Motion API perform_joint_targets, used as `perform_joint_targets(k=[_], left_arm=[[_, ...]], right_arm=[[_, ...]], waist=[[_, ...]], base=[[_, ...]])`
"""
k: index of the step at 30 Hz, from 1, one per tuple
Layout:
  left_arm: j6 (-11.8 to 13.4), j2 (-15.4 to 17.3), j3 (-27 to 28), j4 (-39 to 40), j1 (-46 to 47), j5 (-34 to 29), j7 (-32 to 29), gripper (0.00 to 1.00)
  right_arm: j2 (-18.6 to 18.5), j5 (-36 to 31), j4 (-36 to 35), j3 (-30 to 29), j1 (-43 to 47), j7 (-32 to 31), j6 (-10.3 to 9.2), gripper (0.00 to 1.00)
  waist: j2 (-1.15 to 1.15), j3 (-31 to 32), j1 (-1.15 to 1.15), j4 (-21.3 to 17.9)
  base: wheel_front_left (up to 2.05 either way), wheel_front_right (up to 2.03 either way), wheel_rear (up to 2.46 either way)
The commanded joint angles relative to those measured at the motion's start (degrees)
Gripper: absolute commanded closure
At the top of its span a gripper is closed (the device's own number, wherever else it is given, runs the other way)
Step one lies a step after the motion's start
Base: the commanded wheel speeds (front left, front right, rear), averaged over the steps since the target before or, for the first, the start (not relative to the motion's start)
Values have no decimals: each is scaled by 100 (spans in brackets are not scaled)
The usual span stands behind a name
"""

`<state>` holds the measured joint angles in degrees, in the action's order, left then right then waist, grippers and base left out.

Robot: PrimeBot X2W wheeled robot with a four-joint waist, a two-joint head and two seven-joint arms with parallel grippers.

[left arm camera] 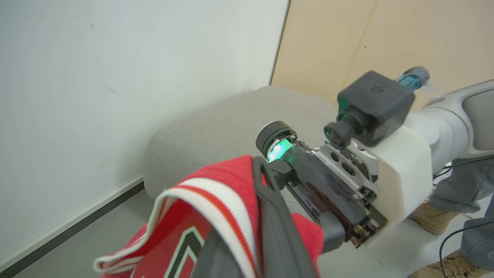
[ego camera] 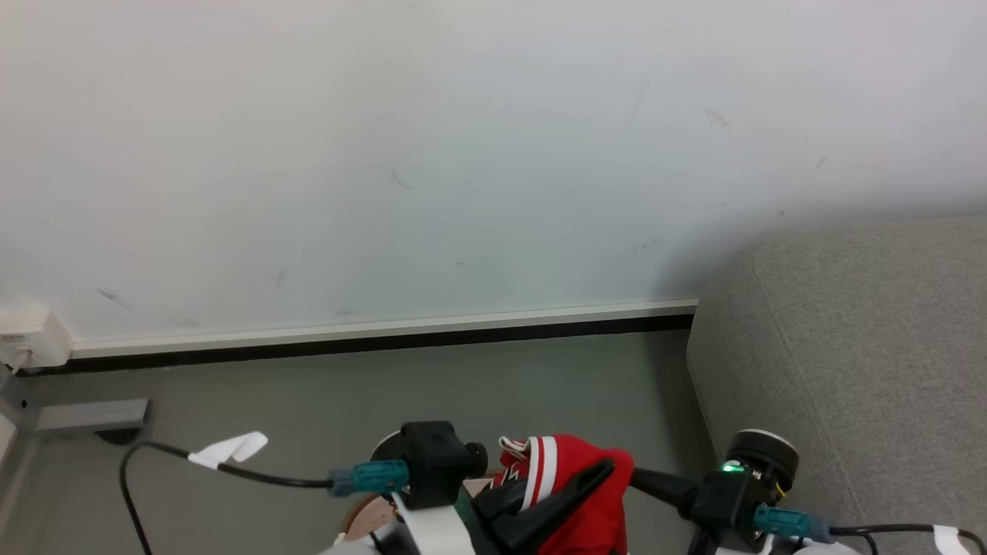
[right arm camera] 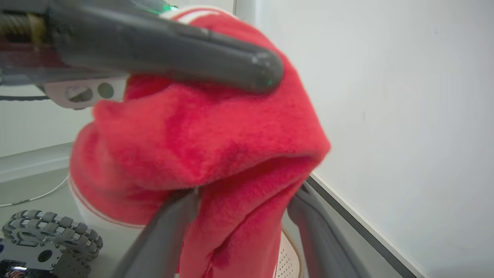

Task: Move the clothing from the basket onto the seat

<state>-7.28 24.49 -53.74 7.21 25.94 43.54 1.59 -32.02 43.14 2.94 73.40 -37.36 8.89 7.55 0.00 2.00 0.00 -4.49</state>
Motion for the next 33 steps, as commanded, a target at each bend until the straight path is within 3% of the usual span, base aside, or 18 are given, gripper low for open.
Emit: perform_joint_targets(k=[1,2,3,5,12,13,14,17,19,25,33], left_arm=[[-23,-9,0,-19,58,37,38,100],[-24,-11,-29,-37,93,50,73,100],[-25,-11,-65,-42,119,85,86,100],[-26,13,-137,-60,151,145,146,100],[-27,102,-187,-192,213,219,264,100],[-25,109,-183,-215,208,211,287,96],[-7,114,-174,-238,201,195,308,89],[64,117,-150,-300,180,137,366,51],[113,101,-138,-346,156,111,416,0],[251,36,-122,-439,101,62,494,0],[430,-109,-133,-678,105,-147,725,0]], right_arm=[[31,54,-35,0,40,-14,-12,0],[83,76,-67,6,120,-45,-12,0],[112,100,-96,6,166,-48,-12,43],[133,126,-97,-1,197,19,-13,100],[79,338,49,2,204,249,-12,100],[49,376,81,1,164,287,-12,100],[23,403,126,0,118,333,-12,100],[-39,482,242,1,7,458,-12,100],[-105,499,323,-33,-74,522,-12,100],[-324,522,411,-298,-184,612,-12,100],[-586,370,338,-1099,-106,634,-13,100]], waist=[[0,-2,0,0],[0,-3,0,4],[0,-5,0,5],[0,-8,0,1],[0,-16,0,-43],[0,-17,0,-61],[0,-19,0,-86],[0,-29,0,-173],[0,-32,0,-239],[0,-82,0,-532],[0,-279,0,-1320]], base=[[0,0,0],[0,0,0],[0,0,0],[0,0,0],[0,0,0],[0,0,0],[0,0,0],[0,0,0],[0,0,0],[0,0,0],[0,0,0]])
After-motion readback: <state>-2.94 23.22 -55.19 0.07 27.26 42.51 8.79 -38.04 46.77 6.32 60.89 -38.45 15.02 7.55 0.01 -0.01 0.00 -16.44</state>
